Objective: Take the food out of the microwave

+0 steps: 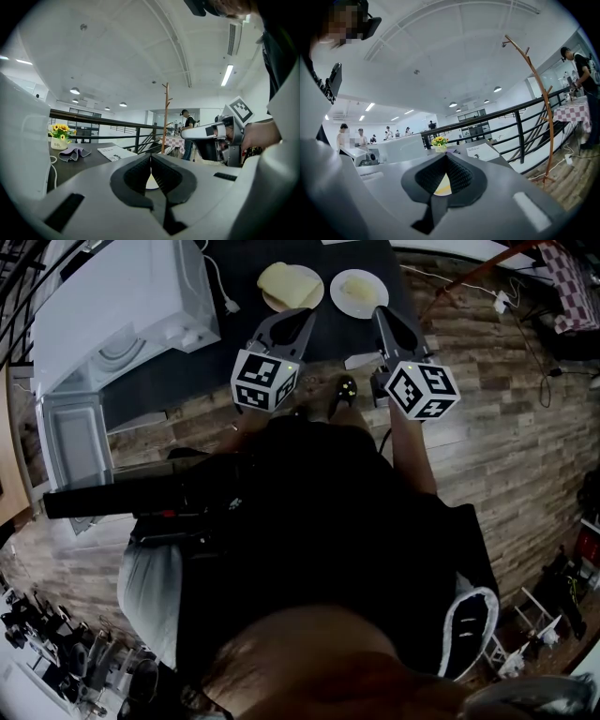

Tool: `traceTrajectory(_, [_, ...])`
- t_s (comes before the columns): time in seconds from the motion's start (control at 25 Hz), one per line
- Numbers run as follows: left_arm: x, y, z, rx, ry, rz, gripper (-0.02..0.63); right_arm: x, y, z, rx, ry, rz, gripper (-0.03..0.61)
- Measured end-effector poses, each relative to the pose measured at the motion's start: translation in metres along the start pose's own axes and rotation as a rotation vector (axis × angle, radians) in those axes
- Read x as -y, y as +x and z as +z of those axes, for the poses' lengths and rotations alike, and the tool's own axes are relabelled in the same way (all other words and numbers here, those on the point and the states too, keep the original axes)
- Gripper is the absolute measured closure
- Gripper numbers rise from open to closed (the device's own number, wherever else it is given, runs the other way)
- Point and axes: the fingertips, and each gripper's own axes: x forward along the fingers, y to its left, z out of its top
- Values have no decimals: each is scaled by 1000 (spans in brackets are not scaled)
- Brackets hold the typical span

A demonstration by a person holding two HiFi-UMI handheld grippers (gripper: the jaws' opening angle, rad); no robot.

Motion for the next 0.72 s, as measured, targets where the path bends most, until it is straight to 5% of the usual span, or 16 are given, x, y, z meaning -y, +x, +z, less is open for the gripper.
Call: traceTrajectory(0.72, [-4, -6, 1, -1, -8, 7, 606, -2, -11, -3, 8, 2, -8, 578])
